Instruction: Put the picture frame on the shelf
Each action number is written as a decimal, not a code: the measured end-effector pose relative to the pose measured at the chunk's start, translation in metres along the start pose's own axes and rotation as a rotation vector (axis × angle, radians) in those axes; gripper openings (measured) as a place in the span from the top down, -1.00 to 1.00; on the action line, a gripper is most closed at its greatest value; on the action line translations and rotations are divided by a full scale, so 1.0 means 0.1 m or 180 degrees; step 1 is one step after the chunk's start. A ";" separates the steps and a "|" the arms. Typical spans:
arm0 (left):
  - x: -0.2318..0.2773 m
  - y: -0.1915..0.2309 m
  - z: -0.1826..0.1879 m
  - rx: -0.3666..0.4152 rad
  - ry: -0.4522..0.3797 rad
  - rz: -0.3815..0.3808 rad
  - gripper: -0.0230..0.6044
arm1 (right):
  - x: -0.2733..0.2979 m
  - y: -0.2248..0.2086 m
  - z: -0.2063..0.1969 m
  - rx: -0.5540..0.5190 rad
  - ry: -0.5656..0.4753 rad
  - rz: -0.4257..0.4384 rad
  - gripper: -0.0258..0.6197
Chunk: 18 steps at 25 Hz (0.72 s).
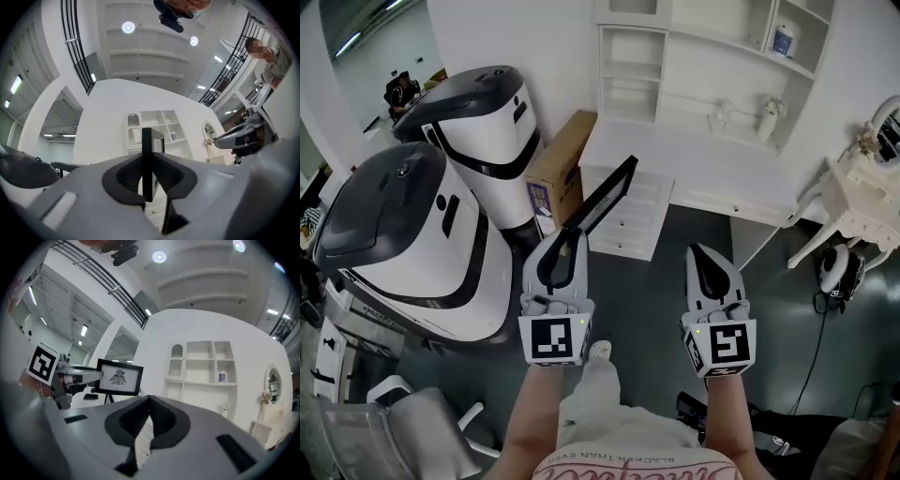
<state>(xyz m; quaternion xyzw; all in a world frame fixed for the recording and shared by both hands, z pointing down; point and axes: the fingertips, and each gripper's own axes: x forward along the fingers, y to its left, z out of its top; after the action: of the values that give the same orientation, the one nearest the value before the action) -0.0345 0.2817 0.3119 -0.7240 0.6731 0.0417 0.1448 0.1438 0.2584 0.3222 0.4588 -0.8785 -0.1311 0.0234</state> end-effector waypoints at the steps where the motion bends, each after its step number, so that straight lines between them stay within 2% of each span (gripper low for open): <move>1: 0.10 0.05 -0.05 0.0020 -0.0019 0.0005 0.69 | 0.10 -0.03 -0.02 -0.0025 0.0013 -0.0002 0.90; 12: 1.46 0.72 -0.41 -0.0070 -0.0110 -0.0174 0.69 | 1.53 -0.40 -0.15 -0.0003 0.0064 -0.0241 0.90; 18: 2.00 1.05 -0.57 -0.0163 -0.0143 -0.0279 0.69 | 2.10 -0.49 -0.20 -0.0023 0.0085 -0.0407 0.90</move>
<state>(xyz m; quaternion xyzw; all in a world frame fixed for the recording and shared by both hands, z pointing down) -0.1276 0.0689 0.2997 -0.7552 0.6360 0.0688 0.1430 0.0651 0.0573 0.3122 0.5156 -0.8465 -0.1293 0.0284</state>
